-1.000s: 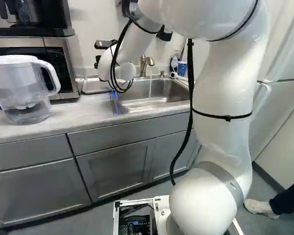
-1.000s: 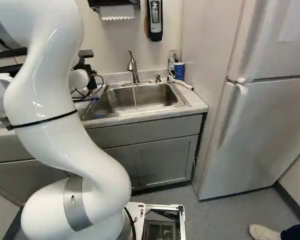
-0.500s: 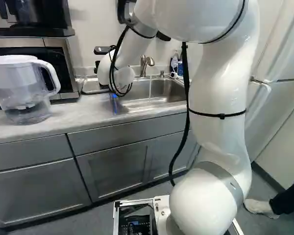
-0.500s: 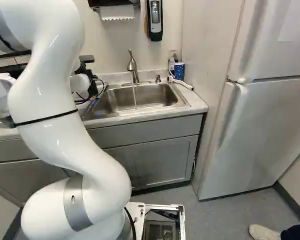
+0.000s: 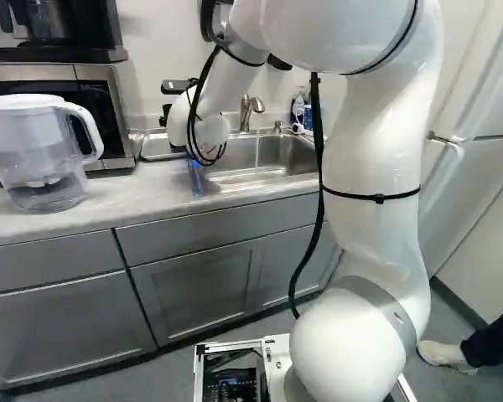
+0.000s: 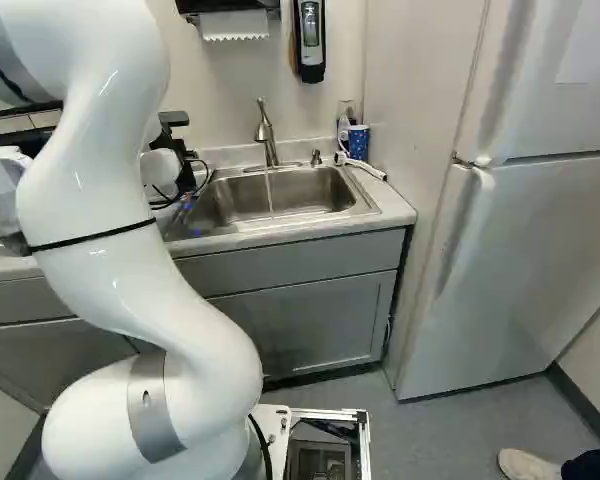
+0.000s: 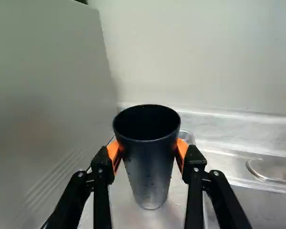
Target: Rinse the cup and place it in the tray
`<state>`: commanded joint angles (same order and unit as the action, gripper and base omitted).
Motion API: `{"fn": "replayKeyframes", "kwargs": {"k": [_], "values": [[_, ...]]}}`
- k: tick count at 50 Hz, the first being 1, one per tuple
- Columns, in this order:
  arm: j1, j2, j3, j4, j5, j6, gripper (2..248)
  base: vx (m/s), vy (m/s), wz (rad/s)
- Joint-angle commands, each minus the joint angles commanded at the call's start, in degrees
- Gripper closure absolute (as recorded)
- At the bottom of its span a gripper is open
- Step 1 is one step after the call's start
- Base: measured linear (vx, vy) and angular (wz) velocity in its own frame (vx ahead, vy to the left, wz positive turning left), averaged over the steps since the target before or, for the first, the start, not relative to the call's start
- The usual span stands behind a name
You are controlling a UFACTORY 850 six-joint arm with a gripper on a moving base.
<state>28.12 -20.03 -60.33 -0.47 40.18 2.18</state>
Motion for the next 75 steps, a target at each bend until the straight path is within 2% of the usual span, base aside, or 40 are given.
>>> {"fn": "replayKeyframes", "kwargs": {"k": [1, 6, 7, 11, 12, 16, 17, 43, 75], "values": [[0.0, 0.0, 0.0, 0.0, 0.0, 0.0, 93, 0.0, 0.0, 0.0], [0.0, 0.0, 0.0, 0.0, 0.0, 0.0, 93, 0.0, 0.0, 0.0], [0.0, 0.0, 0.0, 0.0, 0.0, 0.0, 58, 0.0, 0.0, 0.0], [0.0, 0.0, 0.0, 0.0, 0.0, 0.0, 58, 0.0, 0.0, 0.0], [0.0, 0.0, 0.0, 0.0, 0.0, 0.0, 23, 0.0, 0.0, 0.0], [0.0, 0.05, -0.02, 0.0, 0.0, 0.0, 23, 0.0, 0.0, 0.0], [0.0, 0.09, -0.03, 0.0, 0.0, 0.0, 3, 0.0, 0.0, 0.0], [0.0, 1.99, -0.82, 0.0, -0.21, 0.0, 3, 0.0, 0.0, 0.0], [-0.01, 4.28, -2.16, 0.0, -4.84, 0.0, 3, 0.0, 0.0, 0.0]]}}
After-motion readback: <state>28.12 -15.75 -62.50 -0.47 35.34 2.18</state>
